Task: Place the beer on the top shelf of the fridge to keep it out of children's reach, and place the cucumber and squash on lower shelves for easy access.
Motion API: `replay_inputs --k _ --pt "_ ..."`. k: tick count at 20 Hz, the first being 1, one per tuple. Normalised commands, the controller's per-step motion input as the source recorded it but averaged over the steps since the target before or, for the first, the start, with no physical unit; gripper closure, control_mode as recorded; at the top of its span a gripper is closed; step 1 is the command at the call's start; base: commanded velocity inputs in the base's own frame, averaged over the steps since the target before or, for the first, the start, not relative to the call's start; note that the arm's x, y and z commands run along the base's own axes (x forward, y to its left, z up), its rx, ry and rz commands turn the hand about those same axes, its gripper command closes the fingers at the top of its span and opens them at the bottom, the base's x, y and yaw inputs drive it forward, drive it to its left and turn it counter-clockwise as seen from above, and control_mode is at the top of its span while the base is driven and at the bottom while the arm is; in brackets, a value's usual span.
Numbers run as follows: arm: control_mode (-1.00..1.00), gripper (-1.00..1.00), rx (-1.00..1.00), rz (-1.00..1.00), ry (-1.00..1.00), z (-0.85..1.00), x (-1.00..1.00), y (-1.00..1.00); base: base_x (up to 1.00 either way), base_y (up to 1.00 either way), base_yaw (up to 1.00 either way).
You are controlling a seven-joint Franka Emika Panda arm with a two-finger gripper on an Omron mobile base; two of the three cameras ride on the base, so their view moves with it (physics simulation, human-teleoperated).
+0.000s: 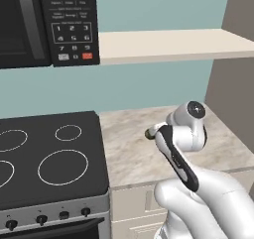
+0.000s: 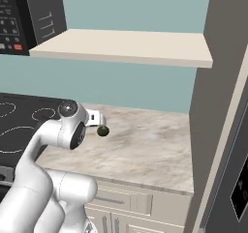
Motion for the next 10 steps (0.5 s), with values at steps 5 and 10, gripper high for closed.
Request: replay_inputs --k 5,10 --pt "-1.00 -1.00 0.00 -0.06 0.12 -0.07 0.16 0.00 0.00 0.00 0.00" --pt "-1.00 -1.00 0.00 -0.03 0.16 -0.07 0.06 0.00 0.00 0.00 0.00"
